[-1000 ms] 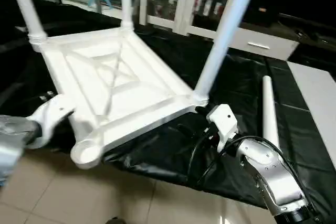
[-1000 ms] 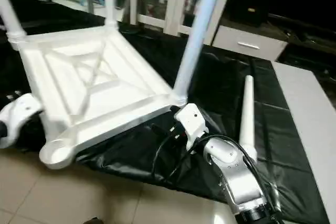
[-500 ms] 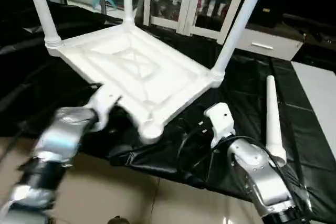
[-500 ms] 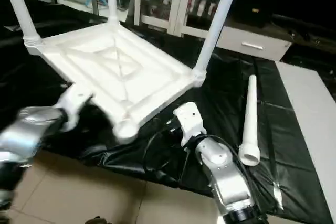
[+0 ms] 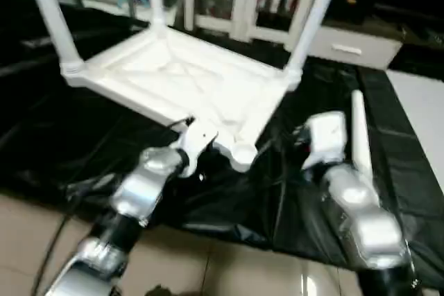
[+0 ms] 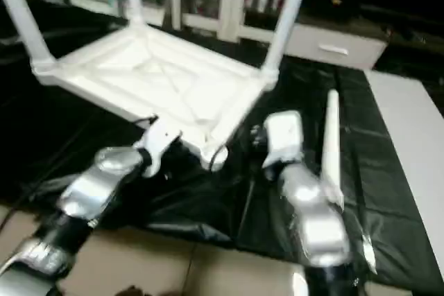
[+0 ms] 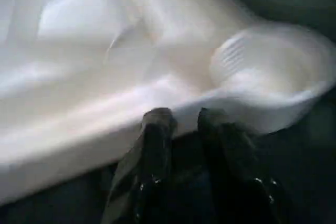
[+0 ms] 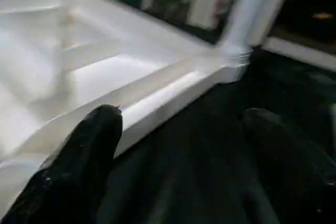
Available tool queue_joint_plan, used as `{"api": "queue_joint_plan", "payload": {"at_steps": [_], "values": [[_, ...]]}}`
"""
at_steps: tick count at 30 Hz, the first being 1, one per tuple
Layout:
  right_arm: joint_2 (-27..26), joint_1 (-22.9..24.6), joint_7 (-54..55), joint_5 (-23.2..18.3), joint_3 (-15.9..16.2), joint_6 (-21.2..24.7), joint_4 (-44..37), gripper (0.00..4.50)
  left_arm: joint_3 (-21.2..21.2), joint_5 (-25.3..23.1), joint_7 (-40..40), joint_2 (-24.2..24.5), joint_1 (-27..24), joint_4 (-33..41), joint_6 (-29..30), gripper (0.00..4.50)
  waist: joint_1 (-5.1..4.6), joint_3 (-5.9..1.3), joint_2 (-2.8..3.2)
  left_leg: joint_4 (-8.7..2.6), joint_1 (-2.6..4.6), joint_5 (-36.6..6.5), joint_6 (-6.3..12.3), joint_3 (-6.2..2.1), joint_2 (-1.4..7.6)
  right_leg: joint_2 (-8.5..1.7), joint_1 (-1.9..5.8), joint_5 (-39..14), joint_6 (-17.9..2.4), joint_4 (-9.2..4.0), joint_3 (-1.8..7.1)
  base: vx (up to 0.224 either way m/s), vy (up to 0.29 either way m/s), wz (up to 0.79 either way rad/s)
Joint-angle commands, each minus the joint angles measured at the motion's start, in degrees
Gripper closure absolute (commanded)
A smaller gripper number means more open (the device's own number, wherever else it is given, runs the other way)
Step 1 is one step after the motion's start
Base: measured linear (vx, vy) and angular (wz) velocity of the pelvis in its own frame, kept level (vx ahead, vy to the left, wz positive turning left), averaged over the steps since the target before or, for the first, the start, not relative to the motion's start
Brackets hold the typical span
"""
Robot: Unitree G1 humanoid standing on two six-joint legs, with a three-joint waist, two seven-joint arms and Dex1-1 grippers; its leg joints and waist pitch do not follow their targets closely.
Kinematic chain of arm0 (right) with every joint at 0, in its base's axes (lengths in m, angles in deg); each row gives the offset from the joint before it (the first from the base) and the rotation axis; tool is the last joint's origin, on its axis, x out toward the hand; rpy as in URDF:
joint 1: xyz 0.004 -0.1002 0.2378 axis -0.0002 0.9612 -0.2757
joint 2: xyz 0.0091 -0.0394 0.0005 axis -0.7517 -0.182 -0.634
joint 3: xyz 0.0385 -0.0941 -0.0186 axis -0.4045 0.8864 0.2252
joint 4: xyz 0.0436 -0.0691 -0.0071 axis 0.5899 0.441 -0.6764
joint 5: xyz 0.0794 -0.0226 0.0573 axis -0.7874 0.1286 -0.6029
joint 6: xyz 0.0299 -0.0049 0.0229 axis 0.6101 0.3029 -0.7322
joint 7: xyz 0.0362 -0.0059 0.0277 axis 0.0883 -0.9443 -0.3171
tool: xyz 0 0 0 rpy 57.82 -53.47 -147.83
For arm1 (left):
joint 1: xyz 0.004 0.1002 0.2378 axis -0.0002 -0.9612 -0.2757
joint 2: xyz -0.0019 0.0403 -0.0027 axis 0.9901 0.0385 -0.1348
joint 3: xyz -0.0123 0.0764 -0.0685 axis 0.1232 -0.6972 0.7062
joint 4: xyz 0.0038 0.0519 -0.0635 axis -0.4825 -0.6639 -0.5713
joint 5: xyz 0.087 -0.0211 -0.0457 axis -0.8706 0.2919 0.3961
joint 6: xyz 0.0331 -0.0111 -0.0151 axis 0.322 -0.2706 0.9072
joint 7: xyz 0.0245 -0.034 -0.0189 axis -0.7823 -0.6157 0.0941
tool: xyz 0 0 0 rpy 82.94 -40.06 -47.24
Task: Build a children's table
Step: Rotate table base, then pick table leg
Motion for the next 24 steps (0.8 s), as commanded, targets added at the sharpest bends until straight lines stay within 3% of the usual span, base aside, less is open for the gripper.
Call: {"api": "queue_joint_plan", "payload": {"at_steps": [1, 2, 3, 4, 5, 6, 8, 9, 10, 11, 12, 15, 16, 17, 19, 20, 24], "values": [[0.74, -0.91, 1.26, -0.52, -2.43, 3.80, 0.09, 0.12, 0.66, 2.17, -2.97, 0.62, -0.96, 4.47, 0.78, 3.29, -0.29, -4.15, 1.20, -3.66, 0.94, -10.69, -2.29, -0.39, 1.31, -3.70, 2.49, -2.52, -9.16, -3.04, 2.49, 0.000, 0.000, 0.00], [1.56, -1.96, 1.67, -0.32, -3.23, 5.55, 0.95, 0.05, 0.90, 3.35, -4.58, 1.26, -1.85, 6.48, 0.68, 3.29, -0.32, -4.13, 1.18, -3.66, 0.90, -10.66, -2.19, -0.34, 1.25, -3.72, 2.50, -3.29, -8.87, -3.16, 2.49, 0.000, 0.000, 0.00], [5.41, -6.45, 0.92, -1.06, -5.31, 11.37, 7.29, 0.05, 0.74, 7.40, -10.18, 4.10, -4.41, 12.98, 2.90, 3.29, -0.55, -4.05, 0.82, -3.70, 0.65, -10.54, -2.07, -0.25, 1.14, -3.62, 2.63, -3.79, -8.64, -3.26, 2.50, 0.000, 0.000, 0.00], [5.67, -6.76, 0.86, -1.12, -5.45, 11.76, 7.73, 0.05, 0.73, 7.67, -10.56, 4.29, -4.58, 13.41, 3.06, 3.29, -0.89, -4.13, 1.00, -3.84, 0.76, -11.20, -2.54, -0.56, 1.14, -3.72, 2.78, -5.77, -8.99, -2.94, 2.30, 0.000, 0.000, 0.00], [7.78, -9.78, 0.26, -1.91, -6.60, 14.47, 12.58, 0.05, -0.05, 9.28, -13.18, 5.75, -5.49, 16.06, 3.97, 3.29, -0.98, -3.93, 1.11, -3.74, 0.71, -11.72, -2.71, -0.32, 1.12, -3.55, 2.48, -6.90, -8.74, -3.30, 2.40, 0.000, 0.000, 0.00], [7.78, -9.78, 0.26, -1.91, -6.60, 14.47, 12.58, 0.05, -0.05, 9.28, -13.18, 5.75, -5.49, 16.06, 3.97, 3.29, -1.06, -3.81, 0.97, -3.54, 0.79, -12.52, -2.78, -0.06, 1.02, -3.49, 2.24, -8.72, -8.47, -3.55, 2.51, 0.000, 0.000, 0.00], [10.76, -14.40, -0.85, -2.53, -7.56, 16.81, 20.95, 0.05, -1.64, 10.20, -15.58, 7.16, -5.76, 18.19, 4.43, 3.29, -0.87, -3.87, 0.79, -3.37, 1.00, -12.51, -2.74, 0.09, 1.01, -3.59, 2.08, -9.16, -8.05, -3.58, 2.60, 0.000, 0.000, 0.00], [11.94, -16.25, -1.35, -2.53, -7.69, 17.25, 24.54, 0.05, -2.30, 10.21, -16.16, 7.52, -5.59, 18.67, 4.41, 3.29, -1.05, -4.04, 0.27, -3.43, 0.62, -11.71, -2.57, -0.09, 0.89, -3.60, 2.50, -10.21, -7.98, -3.37, 2.38, 0.000, 0.000, 0.00], [13.31, -18.07, -1.82, -1.60, -7.14, 17.78, 28.42, 0.05, -2.48, 9.60, -15.50, 7.23, -5.09, 18.93, 4.00, 3.29, -1.12, -3.86, 0.01, -3.15, 0.52, -11.86, -2.80, 0.05, 0.92, -3.63, 2.30, -11.23, -8.09, -3.45, 2.45, 0.000, 0.000, 0.00], [13.51, -18.34, -1.88, -1.44, -7.05, 17.88, 28.98, 0.05, -2.49, 9.50, -15.37, 7.18, -5.01, 18.98, 3.94, 3.29, -1.12, -3.86, 0.01, -3.15, 0.52, -11.86, -2.80, 0.05, 0.92, -3.63, 2.30, -11.23, -8.09, -3.45, 2.45, 0.000, 0.000, 0.00], [15.06, -19.93, -2.20, 0.26, -5.84, 18.18, 32.92, 0.05, -2.37, 9.03, -14.51, 6.81, -4.41, 19.49, 3.81, 3.29, -1.15, -3.74, -0.47, -3.08, 0.46, -12.01, -2.58, 0.23, 0.91, -3.64, 2.22, -12.36, -7.68, -3.77, 2.47, 0.000, 0.000, 0.00], [16.31, -22.08, -2.67, 1.17, -5.76, 19.77, 38.48, 0.05, -1.92, 9.18, -14.30, 7.41, -4.17, 22.09, 5.04, 3.29, -1.01, -3.86, -0.24, -2.91, 0.40, -10.93, -2.60, 0.18, 0.91, -3.73, 2.30, -12.50, -7.50, -3.62, 2.48, 0.000, 0.000, 0.00], [16.39, -22.21, -2.73, 1.16, -5.75, 19.86, 38.83, 0.05, -1.90, 9.24, -14.32, 7.47, -4.18, 22.26, 5.20, 3.29, -1.03, -3.87, -0.88, -2.88, 0.40, -10.70, -2.37, 0.29, 0.93, -3.68, 2.29, -12.49, -7.31, -3.71, 2.45, 0.000, 0.000, 0.00], [17.03, -22.80, -3.46, 1.00, -5.69, 20.36, 42.71, 0.05, -1.76, 10.19, -14.74, 8.06, -4.04, 23.56, 7.48, 3.29, -0.98, -3.95, -0.60, -2.89, 0.38, -10.15, -2.20, 0.18, 0.96, -3.72, 2.33, -12.10, -7.48, -3.44, 2.38, 0.000, 0.000, 0.00], [17.57, -23.12, -3.91, 0.83, -5.82, 20.32, 46.49, 0.05, -1.85, 10.81, -15.28, 8.77, -3.98, 24.57, 8.67, 3.29, -1.00, -3.97, -1.02, -2.68, 0.34, -9.76, -2.09, 0.29, 0.98, -3.73, 2.20, -12.05, -7.97, -3.31, 2.30, 0.000, 0.000, 0.00], [17.68, -23.22, -4.10, 0.47, -6.02, 20.35, 47.88, 0.00, -1.90, 11.11, -15.49, 8.99, -4.01, 24.90, 9.16, 3.02, -1.04, -3.99, -1.15, -2.66, 0.28, -9.54, -2.04, 0.30, 0.99, -3.73, 2.21, -11.78, -8.07, -3.30, 2.29, 0.000, 0.000, 0.00], [17.43, -23.22, -5.22, -1.48, -7.83, 21.25, 52.12, 0.00, -2.08, 12.53, -16.54, 9.80, -4.48, 26.43, 11.25, 2.80, -1.02, -4.01, -1.26, -2.54, 0.21, -9.52, -2.04, 0.36, 0.93, -3.66, 2.19, -11.57, -8.29, -3.21, 2.23, 0.000, 0.000, 0.00]]}}
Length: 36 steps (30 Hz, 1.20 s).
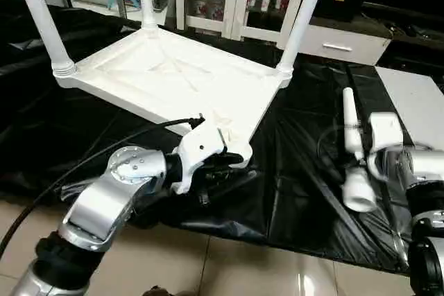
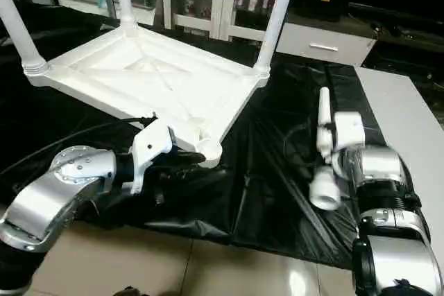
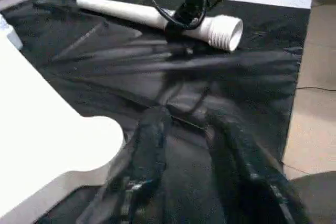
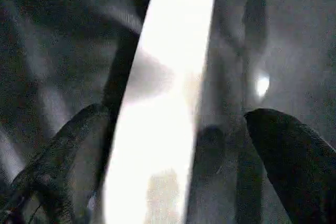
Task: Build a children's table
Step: Pick table leg
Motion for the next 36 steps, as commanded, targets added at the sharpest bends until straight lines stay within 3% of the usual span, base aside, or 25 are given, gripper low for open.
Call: {"api": "queue_joint_plan", "payload": {"at_steps": [1, 5, 7, 17, 18, 19, 23, 24, 25, 28, 32, 33, 36], "values": [[0.33, -0.59, -0.82, -1.35, -2.21, 0.67, 1.63, 0.30, -0.13, 0.58, -0.61, 0.29, -0.10, 2.21, 1.10, 2.61, 0.03, -4.07, -0.68, -3.48, 0.49, -9.47, -2.02, 0.24, 0.86, -3.66, 2.58, -11.50, -8.30, -4.01, 2.07, 0.000, 0.000, 0.00], [0.00, -1.99, -2.05, -4.33, -5.47, 0.69, 5.16, 0.44, 0.10, 1.39, -0.43, 0.67, 0.60, 3.32, 2.76, 2.52, -0.05, -4.06, -0.54, -3.46, 0.58, -10.40, -2.17, 0.23, 0.91, -3.63, 2.50, -12.27, -8.29, -4.06, 2.01, 0.000, 0.000, 0.00], [0.05, -2.44, -2.01, -5.22, -6.50, 0.43, 6.18, 0.81, 0.04, 1.64, -0.48, 0.96, 0.88, 3.46, 3.06, 2.16, 0.04, -4.06, -0.50, -3.46, 0.62, -10.99, -2.27, 0.21, 0.89, -3.62, 2.43, -13.11, -8.23, -4.13, 1.97, 0.000, 0.000, 0.00], [0.24, -1.66, -1.73, -6.73, -8.83, -0.39, 8.44, 1.57, -0.41, 2.30, -0.93, 2.09, 1.00, 4.40, 4.27, 1.47, 0.33, -4.17, -0.40, -3.46, 0.56, -10.55, -2.60, 0.13, 0.92, -3.66, 2.50, -11.83, -8.76, -3.95, 1.86, 0.000, 0.000, 0.00], [0.14, -1.54, -1.34, -6.98, -9.19, -0.89, 9.01, 1.68, -0.56, 2.33, -0.82, 2.35, 1.06, 4.50, 4.40, 1.32, 0.28, -4.10, -0.90, -3.47, 0.51, -10.84, -2.50, 0.21, 0.88, -3.56, 2.48, -12.28, -8.65, -4.08, 1.81, 0.000, 0.000, 0.00], [0.13, -1.53, -1.33, -6.98, -9.20, -0.90, 9.02, 1.73, -0.56, 2.33, -0.82, 2.36, 1.07, 4.51, 4.40, 1.23, 0.38, -4.09, -0.70, -3.50, 0.57, -10.90, -2.53, 0.15, 0.89, -3.64, 2.44, -12.60, -8.65, -3.99, 1.81, 0.000, 0.000, 0.00], [-0.10, -1.16, -0.37, -7.20, -9.96, -1.66, 9.63, 2.03, -0.55, 2.27, -0.45, 2.56, 1.20, 4.71, 4.67, 0.95, 0.43, -4.02, -0.83, -3.52, 0.63, -11.50, -2.80, 0.18, 0.91, -3.67, 2.27, -14.30, -8.07, -4.19, 1.81, 0.000, 0.000, 0.00], [-0.16, -0.98, 0.06, -7.27, -10.35, -1.90, 9.73, 2.12, -0.59, 2.24, -0.31, 2.64, 1.06, 4.98, 4.84, 0.84, 0.40, -4.04, -1.29, -3.52, 0.57, -11.64, -2.84, 0.20, 0.91, -3.67, 2.32, -14.94, -7.75, -4.28, 1.78, 0.000, 0.000, 0.00], [-0.19, -0.87, 0.34, -7.28, -10.56, -2.02, 9.73, 2.17, -0.62, 2.27, -0.25, 2.72, 0.94, 5.20, 4.97, 0.80, 0.52, -4.05, -1.04, -3.53, 0.63, -11.75, -2.97, 0.14, 0.93, -3.78, 2.27, -15.41, -7.55, -4.25, 1.79, 0.000, 0.000, 0.00], [-0.23, -0.74, 1.01, -7.52, -10.98, -2.58, 10.13, 2.50, -0.65, 2.52, -0.02, 2.88, 0.72, 5.67, 5.30, 0.42, 0.51, -4.08, -1.07, -3.57, 0.65, -11.74, -3.22, 0.10, 0.98, -3.73, 2.19, -14.91, -7.39, -4.20, 1.75, 0.000, 0.000, 0.00], [-0.25, -0.53, 2.67, -7.98, -11.98, -3.75, 10.34, 2.61, -0.63, 2.89, 0.22, 3.08, 0.59, 6.00, 5.56, 0.25, 0.48, -4.14, -1.28, -3.56, 0.70, -12.67, -3.52, 0.08, 0.95, -3.70, 2.16, -15.26, -7.08, -4.23, 1.71, 0.000, 0.000, 0.00], [-0.10, -0.33, 4.29, -8.61, -13.31, -4.84, 10.28, 2.64, -0.50, 3.01, 0.31, 2.99, 0.76, 5.90, 5.52, 0.05, 0.41, -4.10, -1.73, -3.51, 0.71, -12.75, -3.43, 0.18, 0.92, -3.65, 2.08, -15.59, -6.83, -4.31, 1.72, 0.000, 0.000, 0.00], [0.14, -0.09, 6.34, -9.37, -15.32, -6.34, 9.28, 2.65, 0.44, 3.10, 1.12, 2.36, 0.87, 5.29, 4.97, 0.00, 0.33, -4.12, -1.66, -3.55, 0.64, -13.05, -3.82, 0.12, 0.91, -3.59, 2.07, -15.95, -6.41, -4.30, 1.70, 0.000, 0.000, 0.00]]}}
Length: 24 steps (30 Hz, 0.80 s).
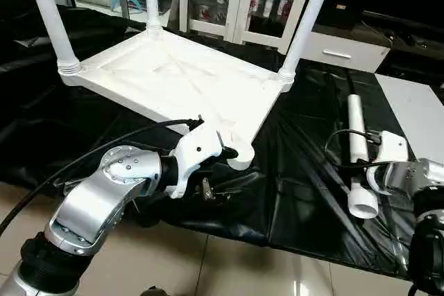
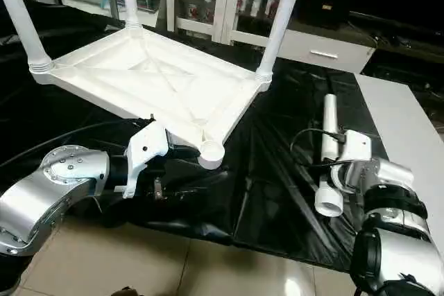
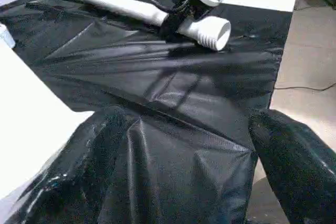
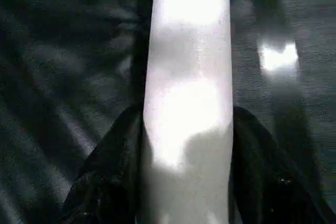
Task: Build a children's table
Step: Pick table leg
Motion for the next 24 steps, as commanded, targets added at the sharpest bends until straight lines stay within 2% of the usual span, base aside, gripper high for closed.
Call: {"api": "queue_joint_plan", "payload": {"at_steps": [1, 2, 3, 4, 6, 7, 9, 10, 11, 12, 13, 14, 15, 16, 18, 19, 20, 22, 23, 24], "values": [[0.37, 0.57, 1.91, -0.84, -2.00, -1.94, -0.99, 2.65, 0.64, 0.68, 0.75, -0.37, 0.57, 0.31, -0.16, 0.00, -0.12, -3.49, -0.16, -3.77, 0.69, -13.25, -3.85, 0.14, 0.84, -3.61, 1.98, -16.11, -6.61, -4.49, 1.76, 0.000, 0.000, 0.00], [0.37, 0.58, 2.08, -0.94, -2.21, -2.10, -1.22, 2.66, 0.74, 0.71, 0.80, -0.41, 0.55, 0.25, -0.21, 0.00, -0.19, -3.49, -0.18, -3.76, 0.68, -13.44, -3.85, 0.15, 0.83, -3.62, 1.96, -16.26, -6.51, -4.50, 1.76, 0.000, 0.000, 0.00], [0.36, 0.64, 2.87, -1.25, -3.00, -2.94, -2.58, 2.66, 1.01, 0.73, 0.95, -0.47, 0.36, -0.05, -0.53, 0.00, -0.23, -3.57, 0.54, -3.73, 0.69, -13.57, -4.04, 0.07, 0.76, -3.57, 1.97, -15.83, -6.46, -4.43, 1.77, 0.000, 0.000, 0.00], [0.29, 0.73, 3.23, -1.57, -3.43, -3.42, -3.47, 2.66, 1.15, 0.73, 1.07, -0.54, 0.31, -0.26, -0.72, 0.00, -0.31, -3.57, 0.70, -3.72, 0.68, -13.83, -4.07, 0.06, 0.73, -3.48, 1.98, -15.54, -6.52, -4.44, 1.77, 0.000, 0.000, 0.00], [0.05, 1.07, 3.96, -2.68, -4.67, -5.06, -5.95, 2.66, 1.64, 0.72, 1.56, -1.06, 0.48, -1.10, -1.38, 0.00, -0.31, -3.68, 0.32, -3.68, 0.60, -13.37, -3.81, 0.12, 0.73, -3.46, 2.12, -14.67, -6.41, -4.41, 1.78, 0.000, 0.000, 0.00], [0.05, 1.07, 3.97, -2.68, -4.67, -5.07, -5.96, 2.66, 1.64, 0.72, 1.56, -1.06, 0.48, -1.10, -1.38, 0.00, -0.29, -3.69, 0.36, -3.69, 0.61, -13.20, -3.70, 0.13, 0.75, -3.45, 2.10, -14.26, -6.48, -4.33, 1.79, 0.000, 0.000, 0.00], [-0.48, 2.32, 3.11, -3.02, -5.24, -11.54, -10.24, 2.66, 2.30, 0.40, 2.64, -2.23, 1.51, -2.71, -2.72, 0.00, -0.29, -3.62, 0.54, -3.66, 0.54, -13.26, -3.54, 0.19, 0.80, -3.48, 2.01, -13.63, -6.50, -4.50, 1.82, 0.000, 0.000, 0.00], [-0.48, 2.32, 3.11, -3.02, -5.24, -11.54, -10.24, 2.66, 2.30, 0.40, 2.64, -2.23, 1.51, -2.71, -2.72, 0.00, -0.29, -3.62, 0.54, -3.66, 0.54, -13.26, -3.54, 0.19, 0.80, -3.48, 2.01, -13.63, -6.50, -4.50, 1.82, 0.000, 0.000, 0.00], [-1.36, 2.49, 3.87, -4.85, -8.00, -15.70, -15.06, 2.66, 3.60, 0.29, 4.55, -3.77, 2.58, -4.21, -3.20, 0.00, -0.36, -3.69, 0.73, -3.71, 0.52, -12.67, -3.27, 0.27, 0.74, -3.27, 2.04, -12.06, -6.73, -4.37, 1.91, 0.000, 0.000, 0.00], [-1.36, 2.49, 3.87, -4.85, -8.00, -15.70, -15.06, 2.66, 3.60, 0.29, 4.55, -3.77, 2.58, -4.21, -3.20, 0.00, -0.40, -3.76, 0.65, -3.62, 0.52, -12.69, -3.32, 0.18, 0.74, -3.30, 2.11, -11.83, -6.82, -4.18, 1.85, 0.000, 0.000, 0.00], [-2.73, 2.68, 2.20, -6.72, -9.58, -20.71, -20.83, 2.66, 4.86, 0.24, 6.43, -5.00, 3.20, -5.16, -3.69, 0.00, -0.30, -3.80, 0.80, -3.68, 0.62, -12.63, -2.91, 0.19, 0.73, -3.23, 2.18, -11.46, -6.87, -4.20, 1.83, 0.000, 0.000, 0.00], [-3.93, 2.61, 0.97, -8.24, -10.51, -23.52, -25.25, 2.66, 5.85, 0.00, 8.12, -6.01, 3.77, -6.09, -4.23, 0.00, -0.35, -3.70, 0.99, -3.70, 0.59, -13.00, -2.87, 0.18, 0.79, -3.35, 2.07, -11.62, -6.82, -4.24, 1.89, 0.000, 0.000, 0.00], [-5.29, 2.62, -0.72, -10.02, -11.14, -25.63, -30.21, 2.66, 7.09, -0.54, 10.50, -7.22, 4.57, -7.42, -4.66, 0.00, -0.42, -3.75, 1.14, -3.71, 0.54, -13.25, -2.47, 0.15, 0.77, -3.29, 2.23, -11.25, -6.69, -4.21, 1.90, 0.000, 0.000, 0.00], [-6.21, 2.59, -1.73, -11.23, -11.41, -26.35, -33.37, 2.66, 7.99, -1.09, 12.41, -8.09, 5.23, -8.53, -4.99, 0.00, -0.56, -3.84, 0.98, -3.72, 0.59, -12.62, -1.78, 0.04, 0.81, -3.21, 2.35, -10.63, -6.67, -4.15, 1.82, 0.000, 0.000, 0.00], [-7.78, 2.38, -3.53, -13.97, -11.74, -26.11, -37.70, 2.66, 10.04, -2.01, 16.67, -10.14, 6.68, -11.02, -6.24, 0.00, -0.59, -3.72, 1.41, -3.80, 0.63, -11.79, -1.01, 0.10, 0.79, -3.02, 2.29, -9.81, -6.86, -4.27, 1.89, 0.000, 0.000, 0.00], [-8.29, 2.34, -4.62, -15.17, -11.62, -25.53, -39.07, 2.66, 10.51, -2.22, 17.67, -10.65, 7.08, -11.57, -6.87, 0.00, -0.60, -3.81, 1.34, -3.72, 0.60, -11.58, -0.99, 0.11, 0.80, -3.06, 2.34, -9.46, -6.85, -4.18, 1.91, 0.000, 0.000, 0.00], [-11.11, 2.99, -11.75, -23.22, -9.48, -21.27, -48.04, 2.66, 13.37, -2.82, 23.45, -14.06, 9.27, -14.70, -9.11, 0.00, -0.72, -3.73, 1.39, -3.82, 0.59, -12.31, -0.40, 0.09, 0.73, -2.89, 2.44, -9.44, -6.86, -4.35, 1.92, 0.000, 0.000, 0.00], [-11.62, 3.44, -13.67, -25.22, -8.47, -19.92, -50.26, 2.66, 13.72, -2.83, 24.27, -14.66, 9.66, -15.21, -9.26, 0.00, -0.76, -3.95, 1.32, -3.97, 0.44, -12.06, 0.54, -0.30, 0.93, -3.21, 2.72, -9.41, -6.76, -4.34, 1.72, 0.000, 0.000, 0.00], [-12.20, 4.05, -15.77, -27.76, -7.36, -17.66, -52.49, 2.66, 14.20, -2.53, 25.03, -15.65, 10.06, -15.90, -10.41, 0.00, -0.64, -3.96, 1.58, -3.99, 0.55, -11.91, 0.39, -0.37, 0.99, -3.31, 2.60, -9.77, -6.95, -4.34, 1.71, 0.000, 0.000, 0.00], [-14.08, 5.56, -19.21, -34.85, -5.72, -11.94, -56.81, 2.66, 16.06, -2.34, 28.75, -18.23, 12.54, -18.18, -10.38, 0.00, -0.73, -3.83, 1.59, -4.03, 0.60, -12.07, 0.32, -0.28, 1.05, -3.28, 2.45, -9.94, -7.70, -4.46, 1.80, 0.000, 0.000, 0.00]]}}
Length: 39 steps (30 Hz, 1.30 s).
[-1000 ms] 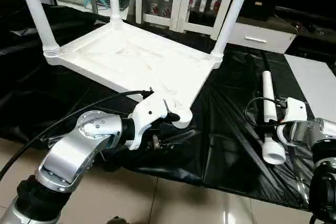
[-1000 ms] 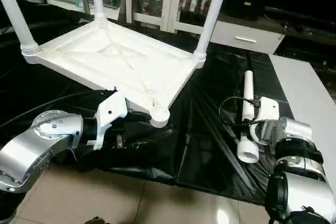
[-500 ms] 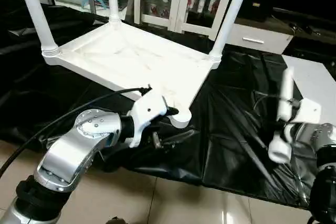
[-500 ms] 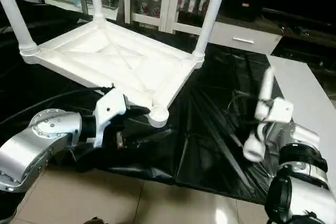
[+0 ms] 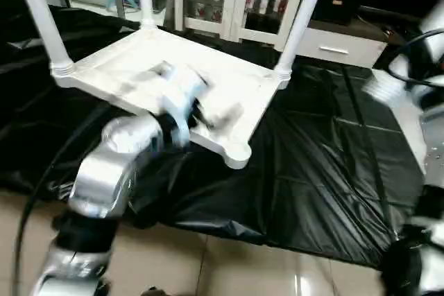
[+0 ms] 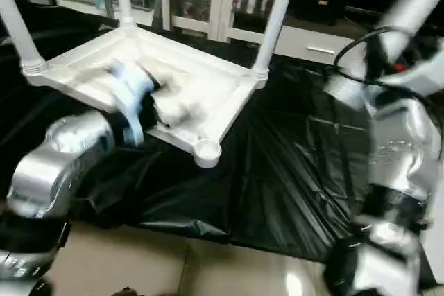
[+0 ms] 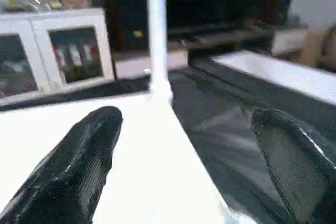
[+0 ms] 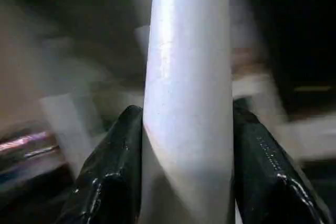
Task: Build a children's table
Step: Pick table leg
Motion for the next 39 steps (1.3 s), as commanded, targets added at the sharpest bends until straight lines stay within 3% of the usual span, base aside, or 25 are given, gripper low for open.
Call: {"api": "queue_joint_plan", "payload": {"at_steps": [1, 2, 4, 5, 6, 10, 11, 12, 15, 17, 18, 23, 24, 25, 29, 32, 33, 34, 37, 38, 39], "values": [[-1.41, 2.32, -4.49, -9.03, 1.74, 6.92, -5.74, 2.66, 2.40, 0.55, 4.19, -2.83, 3.08, -2.57, -1.40, 0.00, 0.37, -3.99, 0.66, -3.93, 0.88, -12.31, 0.49, -0.15, 0.89, -3.24, 2.63, -9.81, -7.50, -4.52, 1.86, 0.000, 0.000, 0.00], [-1.97, 2.94, -4.98, -10.51, 2.44, 8.23, -6.47, 2.66, 3.36, 1.32, 5.11, -3.82, 4.14, -2.53, -0.74, 0.00, 0.65, -4.07, 0.66, -3.94, 0.89, -12.43, 0.51, -0.32, 1.05, -3.55, 2.60, -9.80, -7.75, -4.50, 1.85, 0.000, 0.000, 0.00], [-2.31, 4.57, -6.49, -11.57, 5.14, 10.37, -7.71, 2.66, 6.01, 7.94, 2.21, -5.36, 6.88, -1.72, 5.08, 0.00, 0.90, -4.14, 0.59, -3.92, 0.82, -11.81, 0.15, -0.27, 0.94, -3.74, 2.67, -10.36, -8.07, -4.48, 1.79, 0.000, 0.000, 0.00], [-2.40, 5.33, -7.19, -10.67, 7.12, 10.46, -8.09, 2.66, 7.31, 10.93, 1.18, -6.19, 8.35, -1.45, 6.08, 0.00, 1.24, -4.05, -0.10, -3.83, 0.74, -11.25, -0.77, -0.11, 0.91, -3.74, 2.47, -11.06, -8.74, -4.50, 1.79, 0.000, 0.000, 0.00], [-2.81, 6.19, -8.06, -10.38, 9.05, 11.19, -8.83, 2.66, 8.77, 14.06, 0.48, -7.28, 10.16, -1.55, 6.37, 0.00, 1.51, -3.91, -0.13, -3.88, 0.84, -11.70, -1.01, -0.10, 0.94, -3.87, 2.30, -12.22, -8.81, -4.61, 1.80, 0.000, 0.000, 0.00], [-3.88, 6.76, -8.91, -11.95, 10.12, 13.58, -9.72, 2.66, 11.01, 17.29, 1.87, -9.00, 12.88, -2.96, 9.62, 0.00, 1.68, -3.81, 0.06, -3.99, 0.66, -12.03, -1.41, -0.20, 0.93, -3.89, 2.34, -13.61, -7.43, -4.69, 1.83, 0.000, 0.000, 0.00], [-4.02, 6.95, -9.40, -11.99, 10.84, 14.08, -9.74, 2.66, 12.19, 19.13, 2.65, -9.87, 13.93, -3.64, 11.61, 0.00, 1.65, -3.81, -0.90, -3.91, 0.62, -11.83, -1.25, -0.05, 0.91, -3.87, 2.35, -13.96, -7.19, -4.79, 1.81, 0.000, 0.000, 0.00], [-4.06, 7.03, -9.58, -11.92, 11.14, 14.22, -9.72, 2.66, 12.65, 19.90, 2.93, -10.20, 14.32, -3.89, 12.41, 0.00, 2.06, -3.82, -0.30, -3.92, 0.53, -10.69, -1.26, -0.20, 0.88, -4.04, 2.34, -14.08, -6.58, -4.76, 1.83, 0.000, 0.000, 0.00], [-3.88, 8.06, -10.74, -13.03, 13.26, 16.51, -10.25, 2.66, 15.24, 25.02, 3.87, -12.40, 16.63, -5.34, 17.72, 0.00, 2.22, -3.93, -0.41, -3.89, 0.53, -10.15, -1.52, -0.22, 0.89, -3.94, 2.44, -12.84, -6.26, -4.58, 1.80, 0.000, 0.000, 0.00], [-3.48, 8.56, -11.10, -13.73, 14.20, 17.26, -10.59, 2.66, 16.19, 26.14, 4.69, -12.84, 17.55, -6.21, 19.48, 0.00, 2.48, -3.91, -0.43, -3.82, 0.54, -10.02, -1.39, -0.23, 0.84, -3.99, 2.49, -12.55, -6.45, -4.66, 1.77, 0.000, 0.000, 0.00], [-3.25, 8.81, -11.34, -13.94, 14.68, 17.49, -10.74, 2.66, 16.52, 26.56, 5.33, -12.81, 17.99, -6.85, 19.97, 0.00, 2.59, -3.88, -0.75, -3.86, 0.43, -9.87, -1.25, -0.20, 0.86, -3.99, 2.54, -12.67, -6.22, -4.69, 1.78, 0.000, 0.000, 0.00], [-2.53, 9.69, -12.77, -12.38, 17.00, 17.99, -11.41, 2.66, 16.36, 25.64, 6.48, -12.35, 18.46, -8.83, 20.83, 0.00, 2.87, -4.01, -0.63, -3.94, 0.31, -7.90, -1.52, -0.35, 1.00, -4.01, 2.71, -9.84, -5.56, -4.53, 1.75, 0.000, 0.000, 0.00], [-1.97, 10.12, -12.99, -9.89, 18.70, 17.18, -11.67, 2.66, 17.26, 26.77, 7.27, -12.79, 18.79, -9.09, 21.63, 0.00, 2.86, -4.01, -0.65, -3.93, 0.27, -7.69, -1.48, -0.32, 0.95, -4.01, 2.74, -9.46, -5.64, -4.52, 1.75, 0.000, 0.000, 0.00], [-0.77, 10.89, -13.37, -4.69, 22.32, 14.36, -11.87, 2.66, 18.36, 28.49, 8.04, -13.37, 19.14, -9.12, 22.79, 0.00, 2.94, -4.07, -0.63, -3.86, 0.15, -7.10, -1.99, -0.36, 1.01, -4.08, 2.83, -8.47, -6.06, -4.27, 1.72, 0.000, 0.000, 0.00], [0.24, 11.96, -12.63, 3.77, 28.66, 8.44, -11.91, 2.66, 18.32, 28.91, 8.24, -13.51, 19.14, -9.64, 23.42, 0.00, 2.97, -3.96, -0.51, -3.91, 0.16, -7.32, -2.30, -0.37, 0.94, -4.21, 2.88, -8.34, -6.05, -4.42, 1.81, 0.000, 0.000, 0.00], [0.05, 11.96, -11.72, 6.78, 30.52, 5.87, -12.15, 2.66, 17.98, 28.42, 8.40, -13.48, 18.80, -10.16, 22.86, 0.00, 2.87, -3.91, -0.60, -3.96, 0.27, -8.56, -2.05, -0.41, 1.02, -4.14, 2.79, -9.43, -5.91, -4.54, 1.83, 0.000, 0.000, 0.00], [0.03, 11.98, -11.56, 7.45, 30.91, 5.26, -12.24, 2.66, 17.99, 28.17, 8.73, -13.53, 18.74, -10.32, 22.62, 0.00, 2.91, -3.89, -0.33, -4.01, 0.29, -8.85, -2.17, -0.45, 1.05, -4.19, 2.75, -9.66, -5.86, -4.57, 1.83, 0.000, 0.000, 0.00], [-0.09, 11.98, -10.10, 11.41, 32.44, 1.66, -12.47, 2.66, 18.53, 27.12, 10.97, -13.85, 18.79, -11.26, 21.88, 0.00, 2.81, -3.83, -0.23, -4.08, 0.26, -9.71, -2.63, -0.49, 1.11, -4.18, 2.65, -10.30, -5.49, -4.73, 1.84, 0.000, 0.000, 0.00], [-0.38, 11.93, -8.42, 14.16, 33.14, -0.79, -12.43, 2.66, 18.81, 26.33, 12.38, -13.91, 18.85, -11.77, 21.46, 0.00, 2.65, -3.88, -0.20, -4.10, 0.40, -10.13, -2.78, -0.54, 1.04, -4.03, 2.69, -10.15, -5.11, -4.66, 1.84, 0.000, 0.000, 0.00], [0.01, 11.75, -5.41, 20.38, 35.39, -5.64, -11.48, 2.66, 20.49, 26.08, 15.75, -14.69, 19.28, -12.81, 21.13, 0.00, 2.67, -3.92, 0.04, -4.09, 0.36, -10.34, -2.93, -0.60, 1.06, -4.02, 2.69, -9.63, -5.24, -4.60, 1.84, 0.000, 0.000, 0.00], [-0.23, 11.74, -1.44, 26.06, 37.32, -9.36, -10.43, 2.66, 21.32, 24.81, 18.77, -15.12, 19.63, -14.37, 20.11, 0.18, 2.62, -3.85, -0.08, -4.12, 0.28, -9.99, -3.71, -0.63, 1.00, -4.01, 2.67, -9.24, -5.10, -4.62, 1.81, 0.000, 0.000, 0.00]]}}
